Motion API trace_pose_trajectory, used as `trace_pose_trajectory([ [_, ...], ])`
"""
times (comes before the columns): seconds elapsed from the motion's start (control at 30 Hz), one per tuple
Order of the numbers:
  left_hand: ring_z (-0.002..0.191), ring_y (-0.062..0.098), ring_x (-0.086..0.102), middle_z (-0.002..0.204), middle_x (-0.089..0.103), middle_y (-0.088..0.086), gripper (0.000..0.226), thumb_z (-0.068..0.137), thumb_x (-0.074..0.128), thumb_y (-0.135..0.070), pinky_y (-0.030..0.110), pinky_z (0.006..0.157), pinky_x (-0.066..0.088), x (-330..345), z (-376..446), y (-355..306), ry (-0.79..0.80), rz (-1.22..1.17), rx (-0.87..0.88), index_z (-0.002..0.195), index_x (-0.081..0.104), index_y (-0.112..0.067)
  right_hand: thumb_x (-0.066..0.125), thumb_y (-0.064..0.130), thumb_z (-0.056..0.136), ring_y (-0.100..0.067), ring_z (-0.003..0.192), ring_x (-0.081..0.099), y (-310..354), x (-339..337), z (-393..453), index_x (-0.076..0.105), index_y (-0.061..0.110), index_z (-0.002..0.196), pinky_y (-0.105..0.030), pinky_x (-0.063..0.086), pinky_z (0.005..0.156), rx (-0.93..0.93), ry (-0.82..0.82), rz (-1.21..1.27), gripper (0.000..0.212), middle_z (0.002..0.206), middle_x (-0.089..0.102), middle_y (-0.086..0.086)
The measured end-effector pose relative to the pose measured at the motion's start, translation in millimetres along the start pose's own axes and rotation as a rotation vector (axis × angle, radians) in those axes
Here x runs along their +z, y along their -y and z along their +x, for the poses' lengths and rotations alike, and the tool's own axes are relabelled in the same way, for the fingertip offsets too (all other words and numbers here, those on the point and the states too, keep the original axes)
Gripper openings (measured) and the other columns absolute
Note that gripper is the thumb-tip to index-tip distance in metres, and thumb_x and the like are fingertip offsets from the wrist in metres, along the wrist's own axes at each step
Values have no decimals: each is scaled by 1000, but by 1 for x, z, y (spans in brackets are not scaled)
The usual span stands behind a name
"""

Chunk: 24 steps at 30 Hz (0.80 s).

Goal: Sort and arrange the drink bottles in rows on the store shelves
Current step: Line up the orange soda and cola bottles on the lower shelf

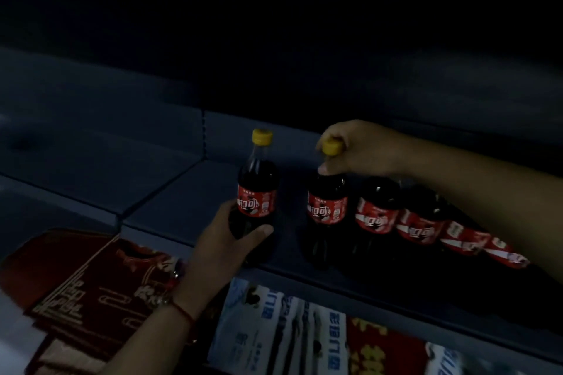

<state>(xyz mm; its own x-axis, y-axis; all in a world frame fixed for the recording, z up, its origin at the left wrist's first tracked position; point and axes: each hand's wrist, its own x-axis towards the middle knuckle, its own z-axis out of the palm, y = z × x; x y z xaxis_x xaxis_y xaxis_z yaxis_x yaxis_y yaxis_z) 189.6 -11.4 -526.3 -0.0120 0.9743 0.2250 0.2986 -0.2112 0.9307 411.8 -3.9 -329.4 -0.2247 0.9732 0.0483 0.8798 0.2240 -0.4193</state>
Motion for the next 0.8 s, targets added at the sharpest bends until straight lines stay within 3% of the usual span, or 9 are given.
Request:
trace_pose_trajectory([
  [0.2,91,-22,57,110,59,-27,54,81,79,-29,2,69,46,20,-2,2,118,-77,-34,125,49,-37,74,21,85,3,80,51,-10,-11,-20,62,25,114,-9,35,62,-47,-36,-177,32,94,51,21],
  [0.3,97,-9,59,115,63,-19,60,81,80,-30,9,75,46,26,0,5,102,-92,-62,134,52,-26,72,20,86,-3,87,53,-11,-6,-20,58,24,120,-13,37,63,-54,-53,-165,37,105,55,11],
  [0.5,98,-14,55,109,57,-31,63,81,80,-31,6,75,42,37,5,8,86,-119,-37,136,49,-34,69,17,86,-8,90,52,-15,5,-18,51,22,129,-13,37,61,-25,-140,-104,46,108,54,7],
  [0.63,100,-11,54,108,55,-32,60,82,78,-34,8,78,40,44,8,9,100,-129,-21,134,47,-39,69,18,86,-12,95,54,-15,12,-18,47,18,135,-25,46,74,5,-171,-70,53,107,56,3],
  [0.8,102,-14,59,105,64,-38,50,85,74,-33,11,85,44,47,9,10,173,-156,15,122,49,-55,64,31,93,-14,116,52,-10,6,-15,46,20,143,-20,38,87,12,-162,-93,55,136,53,-1],
])
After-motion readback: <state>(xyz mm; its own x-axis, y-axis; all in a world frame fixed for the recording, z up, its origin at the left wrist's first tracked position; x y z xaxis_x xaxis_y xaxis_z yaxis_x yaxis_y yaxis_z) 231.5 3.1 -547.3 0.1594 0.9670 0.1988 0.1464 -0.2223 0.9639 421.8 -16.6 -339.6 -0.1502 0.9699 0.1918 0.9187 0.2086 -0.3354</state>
